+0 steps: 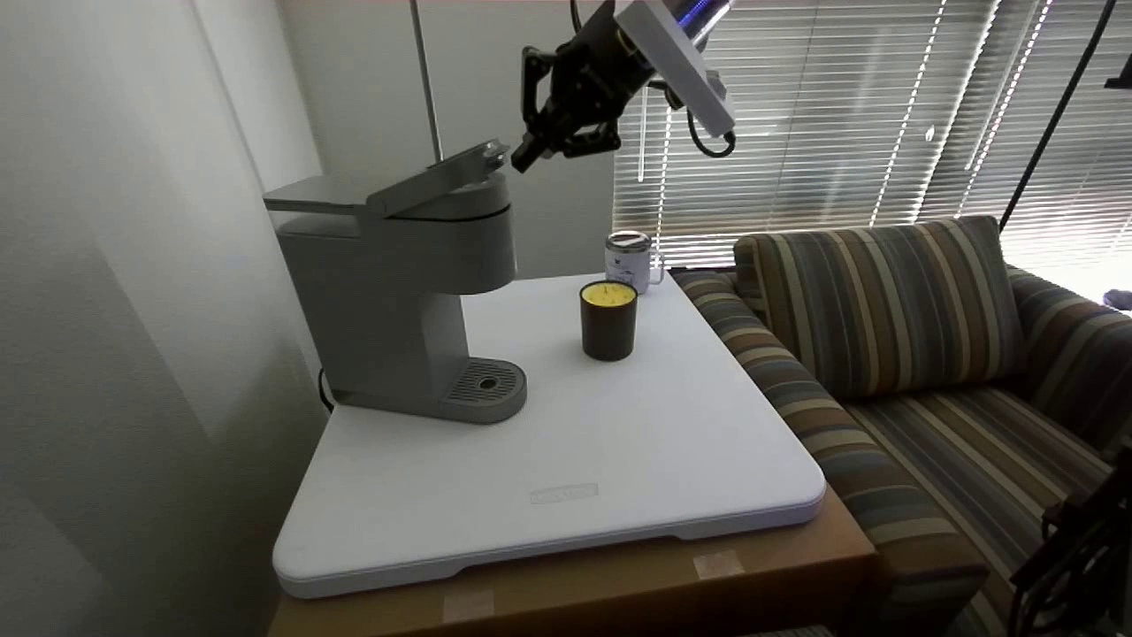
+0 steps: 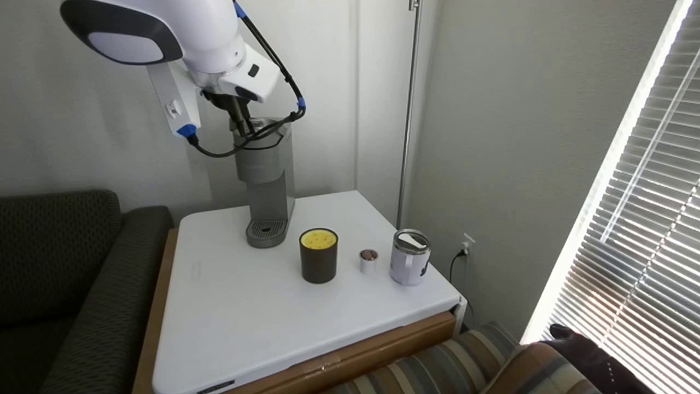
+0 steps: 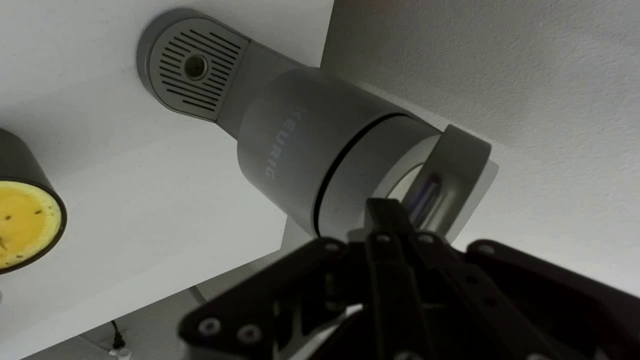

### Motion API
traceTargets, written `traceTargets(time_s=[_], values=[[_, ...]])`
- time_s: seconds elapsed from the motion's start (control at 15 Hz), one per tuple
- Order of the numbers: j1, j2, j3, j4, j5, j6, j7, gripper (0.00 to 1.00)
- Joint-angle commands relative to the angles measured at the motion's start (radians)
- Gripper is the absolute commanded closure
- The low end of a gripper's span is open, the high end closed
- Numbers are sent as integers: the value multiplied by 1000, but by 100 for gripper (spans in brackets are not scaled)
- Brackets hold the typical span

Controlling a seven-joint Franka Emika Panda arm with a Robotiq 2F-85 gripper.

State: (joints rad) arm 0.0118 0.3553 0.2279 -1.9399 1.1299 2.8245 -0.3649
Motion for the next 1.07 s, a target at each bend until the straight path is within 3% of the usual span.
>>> traceTargets(time_s=[0.0, 1.0], values=[[-15, 12, 6, 26, 15, -24, -25, 100], [-15, 8, 16, 53, 31, -16, -52, 100]])
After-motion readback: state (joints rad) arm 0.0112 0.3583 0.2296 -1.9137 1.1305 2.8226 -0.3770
